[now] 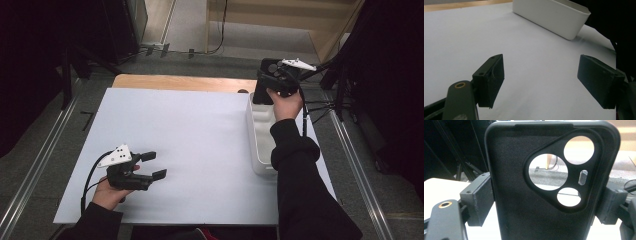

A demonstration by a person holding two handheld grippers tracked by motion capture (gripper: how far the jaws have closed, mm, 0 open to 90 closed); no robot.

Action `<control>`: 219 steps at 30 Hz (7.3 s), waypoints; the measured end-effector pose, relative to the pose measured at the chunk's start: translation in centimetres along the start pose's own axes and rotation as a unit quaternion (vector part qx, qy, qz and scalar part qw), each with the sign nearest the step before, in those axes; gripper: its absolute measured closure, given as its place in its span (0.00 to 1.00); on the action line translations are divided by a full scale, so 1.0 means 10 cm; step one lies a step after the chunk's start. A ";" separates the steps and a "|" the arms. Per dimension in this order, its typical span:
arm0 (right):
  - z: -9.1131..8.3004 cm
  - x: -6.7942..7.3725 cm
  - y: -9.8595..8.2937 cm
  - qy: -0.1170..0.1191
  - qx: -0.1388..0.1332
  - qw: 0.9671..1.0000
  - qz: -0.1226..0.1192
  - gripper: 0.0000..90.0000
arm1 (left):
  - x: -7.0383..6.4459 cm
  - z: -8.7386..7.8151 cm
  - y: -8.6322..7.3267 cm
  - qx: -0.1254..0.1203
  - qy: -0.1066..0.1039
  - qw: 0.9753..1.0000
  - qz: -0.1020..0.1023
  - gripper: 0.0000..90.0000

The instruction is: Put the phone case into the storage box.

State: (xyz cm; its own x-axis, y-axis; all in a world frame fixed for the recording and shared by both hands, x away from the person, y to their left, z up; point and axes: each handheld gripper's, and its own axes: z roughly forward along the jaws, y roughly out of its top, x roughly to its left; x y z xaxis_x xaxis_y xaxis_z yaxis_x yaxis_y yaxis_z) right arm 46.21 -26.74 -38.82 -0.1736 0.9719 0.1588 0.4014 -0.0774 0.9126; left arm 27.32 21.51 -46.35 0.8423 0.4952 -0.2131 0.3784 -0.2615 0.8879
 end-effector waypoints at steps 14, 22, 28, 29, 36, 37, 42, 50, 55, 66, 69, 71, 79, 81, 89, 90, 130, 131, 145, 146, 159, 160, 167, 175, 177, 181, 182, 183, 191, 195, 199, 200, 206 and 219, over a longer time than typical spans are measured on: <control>0.08 0.02 -0.06 -0.001 0.011 1.000 -0.002 0.16 | 0.00 0.01 0.00 -0.001 0.001 1.000 0.001 0.24; 0.10 0.02 -0.10 -0.004 0.022 1.000 -0.001 0.16 | 0.00 0.01 0.00 0.000 0.000 1.000 0.001 0.24; 0.13 0.02 -0.16 -0.009 0.027 1.000 -0.008 0.16 | 0.00 0.00 0.00 0.001 0.001 1.000 0.000 0.24; 0.14 0.02 -0.17 -0.011 0.028 0.999 -0.010 0.16 | 0.00 0.00 0.00 0.000 0.000 1.000 0.001 0.24; 0.17 0.00 -0.27 -0.014 0.037 0.999 -0.010 0.16 | 0.00 0.01 0.00 0.001 0.001 1.000 0.001 0.24; 0.17 0.00 -0.28 -0.015 0.040 0.999 -0.006 0.16 | 0.00 0.01 0.00 0.003 0.001 1.000 0.000 0.24; 0.18 0.00 -0.32 -0.017 0.048 0.999 -0.006 0.16 | 0.00 0.02 0.00 0.002 0.001 1.000 0.002 0.24; 0.20 -0.02 -0.38 -0.019 0.059 0.998 -0.002 0.16 | 0.00 0.02 0.00 0.002 0.001 1.000 0.002 0.24; 0.21 -0.02 -0.39 -0.016 0.069 0.997 0.000 0.16 | 0.00 0.02 0.00 0.003 0.003 1.000 0.004 0.24; 0.25 0.03 -0.40 -0.022 0.083 0.996 -0.014 0.08 | 0.00 0.02 0.00 0.001 0.002 1.000 0.003 0.24; 0.25 0.01 -0.40 -0.019 0.082 0.996 -0.009 0.07 | 0.00 0.02 0.00 0.001 0.002 1.000 0.002 0.24; 0.25 0.01 -0.39 -0.017 0.080 0.997 -0.012 0.01 | 0.00 0.02 0.00 0.003 0.003 1.000 0.003 0.24; 0.21 0.00 -0.31 -0.016 0.075 0.997 -0.021 0.00 | 0.00 0.03 0.00 0.003 0.001 1.000 0.003 0.24; 0.19 0.00 -0.28 -0.013 0.074 0.997 -0.019 0.00 | 0.00 0.03 0.00 0.003 0.000 1.000 0.001 0.24; 0.09 0.01 -0.17 -0.004 0.071 0.997 -0.023 0.00 | 0.00 0.03 0.00 0.003 -0.001 1.000 0.000 0.24; 0.09 0.01 -0.16 -0.003 0.071 0.997 -0.024 0.00 | 0.00 0.03 0.00 0.003 0.000 1.000 0.000 0.24; -0.46 0.48 -0.08 0.118 0.079 0.989 -0.051 0.00 | 0.01 0.03 0.00 0.002 0.000 1.000 0.001 0.24; -0.48 0.49 -0.10 0.122 0.077 0.988 -0.050 0.00 | 0.01 0.03 0.00 0.002 0.000 1.000 0.001 0.24; -0.65 0.60 -0.30 0.152 0.068 0.984 -0.061 0.00 | 0.01 0.02 0.01 0.002 0.000 1.000 0.002 0.24; -0.67 0.60 -0.32 0.150 0.065 0.985 -0.062 0.00 | 0.01 0.02 0.01 0.000 -0.002 1.000 0.001 0.24; -0.74 0.66 -0.43 0.203 0.060 0.975 -0.070 0.06 | 0.00 0.01 0.02 -0.002 -0.004 1.000 0.003 0.24; -0.76 0.67 -0.44 0.206 0.061 0.974 -0.074 0.07 | 0.00 0.01 0.02 -0.002 -0.004 1.000 0.003 0.24; -0.85 0.67 -0.46 0.237 0.056 0.967 -0.079 0.07 | 0.00 0.01 0.02 -0.003 -0.004 1.000 0.003 0.24; -0.94 0.71 -0.52 0.252 0.058 0.963 -0.077 0.07 | 0.01 0.00 0.02 -0.005 -0.005 1.000 0.003 0.24; -0.96 0.71 -0.55 0.256 0.058 0.962 -0.075 0.07 | 0.01 0.00 0.02 -0.005 -0.005 1.000 0.003 0.24; -1.01 0.73 -0.59 0.260 0.063 0.960 -0.080 0.07 | 0.01 0.00 0.02 -0.005 -0.005 1.000 0.003 0.24; -1.02 0.74 -0.60 0.261 0.064 0.960 -0.080 0.07 | 0.01 0.00 0.02 -0.005 -0.005 1.000 0.003 0.24; -1.03 0.75 -0.61 0.261 0.065 0.960 -0.083 0.07 | 0.01 0.00 0.02 -0.005 -0.005 1.000 0.003 0.24; -1.11 0.83 -0.69 0.271 0.069 0.956 -0.094 0.07 | 0.01 0.00 0.02 -0.005 -0.006 1.000 0.003 0.24; -1.14 0.86 -0.74 0.275 0.073 0.954 -0.097 0.07 | 0.01 0.00 0.02 -0.005 -0.006 1.000 0.004 0.24; -1.17 0.88 -0.79 0.278 0.072 0.952 -0.105 0.07 | 0.01 -0.01 0.02 -0.006 -0.006 1.000 0.003 0.24; -1.18 0.89 -0.80 0.279 0.073 0.952 -0.106 0.07 | 0.01 -0.01 0.02 -0.006 -0.006 1.000 0.003 0.24; -1.21 0.90 -0.89 0.292 0.081 0.947 -0.104 0.07 | 0.01 -0.01 0.02 -0.006 -0.007 1.000 0.003 0.24; -1.30 0.92 -1.07 0.313 0.111 0.935 -0.125 0.16 | 0.01 -0.01 0.02 -0.006 -0.006 1.000 0.002 0.24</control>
State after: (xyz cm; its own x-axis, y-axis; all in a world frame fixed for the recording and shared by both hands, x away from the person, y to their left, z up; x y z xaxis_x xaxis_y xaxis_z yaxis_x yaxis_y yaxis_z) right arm 28.60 -19.88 -42.25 -0.7521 0.6268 0.2037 0.4423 0.2508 0.8611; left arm 27.42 21.55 -46.12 0.8484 0.4836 -0.2153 0.3711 -0.2533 0.8934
